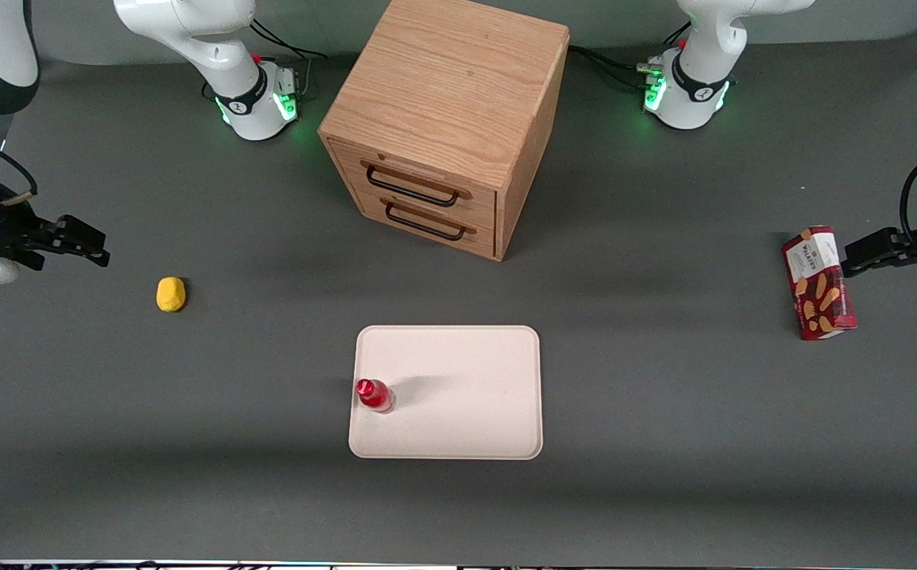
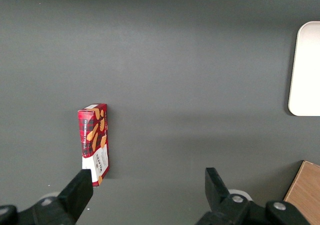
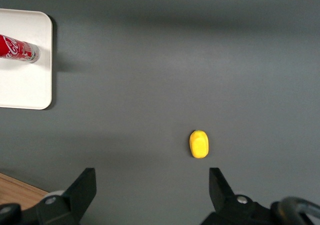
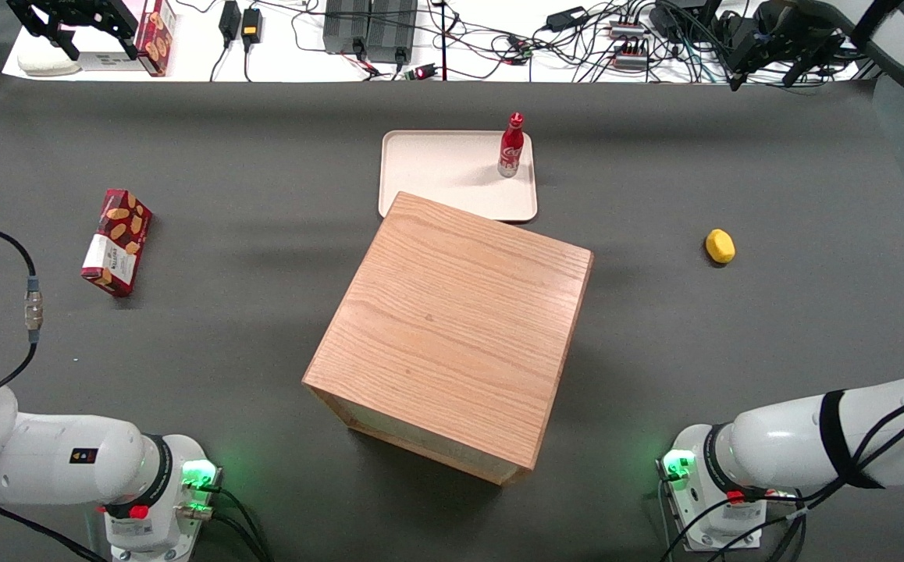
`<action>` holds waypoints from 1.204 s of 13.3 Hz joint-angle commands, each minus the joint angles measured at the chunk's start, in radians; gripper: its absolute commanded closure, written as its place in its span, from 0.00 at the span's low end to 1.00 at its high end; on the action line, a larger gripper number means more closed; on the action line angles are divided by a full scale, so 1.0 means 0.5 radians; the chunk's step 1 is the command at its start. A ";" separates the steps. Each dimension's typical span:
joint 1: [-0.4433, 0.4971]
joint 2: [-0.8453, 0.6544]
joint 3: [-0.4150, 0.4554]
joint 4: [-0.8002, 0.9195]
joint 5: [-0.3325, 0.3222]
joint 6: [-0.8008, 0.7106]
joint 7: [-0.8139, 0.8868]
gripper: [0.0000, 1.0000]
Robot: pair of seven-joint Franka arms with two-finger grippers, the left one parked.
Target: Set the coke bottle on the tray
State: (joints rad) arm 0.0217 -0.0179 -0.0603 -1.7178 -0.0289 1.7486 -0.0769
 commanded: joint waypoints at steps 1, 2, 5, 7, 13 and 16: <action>-0.022 -0.004 -0.008 0.057 0.039 0.028 -0.064 0.00; -0.022 0.008 -0.011 0.109 0.039 0.013 -0.058 0.00; -0.013 0.026 -0.008 0.199 0.039 -0.061 0.000 0.00; -0.010 0.039 -0.002 0.245 0.042 -0.119 0.080 0.00; -0.010 -0.023 -0.005 0.248 0.049 -0.196 0.099 0.00; -0.010 -0.023 -0.002 0.251 0.052 -0.205 0.099 0.00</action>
State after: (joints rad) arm 0.0149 -0.0230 -0.0587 -1.6055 -0.0216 1.6663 -0.0455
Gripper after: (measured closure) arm 0.000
